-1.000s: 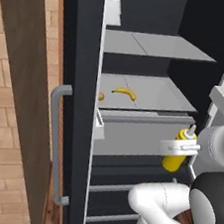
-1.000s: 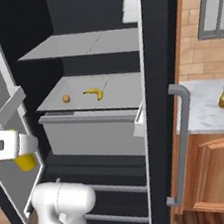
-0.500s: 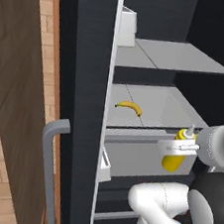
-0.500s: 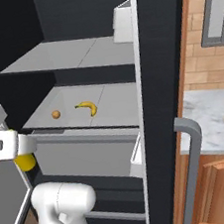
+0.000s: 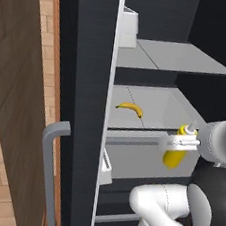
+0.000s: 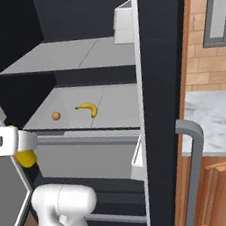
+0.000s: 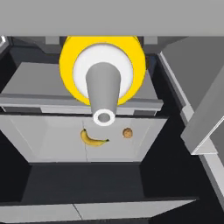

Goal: Place the mustard and mustard from the counter to the top shelf of the fridge. If the existing items in the fridge are on the top shelf, move them to other shelves.

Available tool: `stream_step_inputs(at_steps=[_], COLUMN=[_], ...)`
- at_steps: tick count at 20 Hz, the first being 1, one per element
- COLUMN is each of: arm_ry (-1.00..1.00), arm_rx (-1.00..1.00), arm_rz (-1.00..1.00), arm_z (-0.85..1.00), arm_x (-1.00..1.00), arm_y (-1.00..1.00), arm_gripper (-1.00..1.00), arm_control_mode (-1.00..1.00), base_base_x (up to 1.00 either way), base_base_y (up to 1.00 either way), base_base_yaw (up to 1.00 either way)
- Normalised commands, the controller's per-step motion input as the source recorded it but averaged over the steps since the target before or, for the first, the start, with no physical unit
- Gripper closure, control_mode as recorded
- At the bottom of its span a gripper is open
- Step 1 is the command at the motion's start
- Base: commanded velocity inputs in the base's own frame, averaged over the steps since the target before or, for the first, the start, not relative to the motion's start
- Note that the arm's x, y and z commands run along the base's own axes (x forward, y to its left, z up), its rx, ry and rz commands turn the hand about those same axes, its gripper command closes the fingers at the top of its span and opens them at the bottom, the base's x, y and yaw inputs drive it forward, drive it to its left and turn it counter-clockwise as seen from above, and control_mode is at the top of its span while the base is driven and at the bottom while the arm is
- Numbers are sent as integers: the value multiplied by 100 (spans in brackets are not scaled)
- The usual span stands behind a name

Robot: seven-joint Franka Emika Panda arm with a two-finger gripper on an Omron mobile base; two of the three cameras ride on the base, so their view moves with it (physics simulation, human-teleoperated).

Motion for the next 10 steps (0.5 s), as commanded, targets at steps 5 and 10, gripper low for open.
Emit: stream_step_inputs(at_steps=[5, 10], arm_ry=[-15, -11], arm_rx=[0, 1], arm_rz=[-11, -5], arm_z=[97, 84], arm_x=[43, 75], arm_y=[0, -1], arm_gripper=[100, 100], arm_control_mode=[-100, -100], base_base_x=[0, 0], base_base_y=[0, 0], base_base_yaw=[0, 0])
